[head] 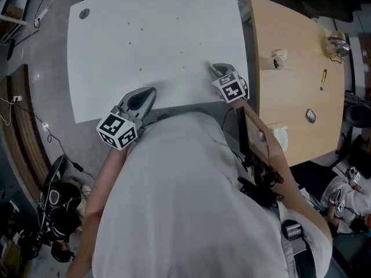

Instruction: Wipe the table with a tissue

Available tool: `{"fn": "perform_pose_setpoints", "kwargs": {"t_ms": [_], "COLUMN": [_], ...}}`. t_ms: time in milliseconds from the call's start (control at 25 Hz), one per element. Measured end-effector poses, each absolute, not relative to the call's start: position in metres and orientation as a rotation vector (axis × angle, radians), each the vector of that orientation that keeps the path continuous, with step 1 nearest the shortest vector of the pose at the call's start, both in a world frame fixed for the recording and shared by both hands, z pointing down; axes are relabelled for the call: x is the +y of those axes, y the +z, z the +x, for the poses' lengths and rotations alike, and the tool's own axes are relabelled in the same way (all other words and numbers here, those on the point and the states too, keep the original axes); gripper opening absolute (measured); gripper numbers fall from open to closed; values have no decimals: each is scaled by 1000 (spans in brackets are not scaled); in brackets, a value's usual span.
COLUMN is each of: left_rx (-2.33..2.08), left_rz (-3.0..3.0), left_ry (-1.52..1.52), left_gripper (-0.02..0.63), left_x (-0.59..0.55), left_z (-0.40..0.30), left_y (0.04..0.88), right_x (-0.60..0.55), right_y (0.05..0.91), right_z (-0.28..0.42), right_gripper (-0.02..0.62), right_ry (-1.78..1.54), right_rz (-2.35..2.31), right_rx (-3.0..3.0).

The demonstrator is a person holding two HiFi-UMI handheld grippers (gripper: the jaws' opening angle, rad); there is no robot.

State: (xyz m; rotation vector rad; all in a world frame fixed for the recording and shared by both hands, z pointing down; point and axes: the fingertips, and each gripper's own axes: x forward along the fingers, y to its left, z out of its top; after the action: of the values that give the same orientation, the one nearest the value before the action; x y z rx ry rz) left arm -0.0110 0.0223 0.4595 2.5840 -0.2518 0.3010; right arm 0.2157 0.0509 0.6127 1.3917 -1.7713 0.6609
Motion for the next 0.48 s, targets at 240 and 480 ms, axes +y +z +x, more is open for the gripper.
{"fn": "perform_pose_setpoints", "kwargs": {"t_ms": [240,480], "left_rx": [-213,-226], "left_rz": [2610,2640], "left_ry": [345,408], "left_gripper": [6,6], "left_x": [21,16], "left_z": [-12,-16], "left_y": [461,470], "right_x": [61,70], "right_y": [612,617], "right_z": [188,168], "right_gripper": [58,58], "right_ry": [686,760], "right_rz": [1337,1241], "right_rx": [-1799,-1856]}}
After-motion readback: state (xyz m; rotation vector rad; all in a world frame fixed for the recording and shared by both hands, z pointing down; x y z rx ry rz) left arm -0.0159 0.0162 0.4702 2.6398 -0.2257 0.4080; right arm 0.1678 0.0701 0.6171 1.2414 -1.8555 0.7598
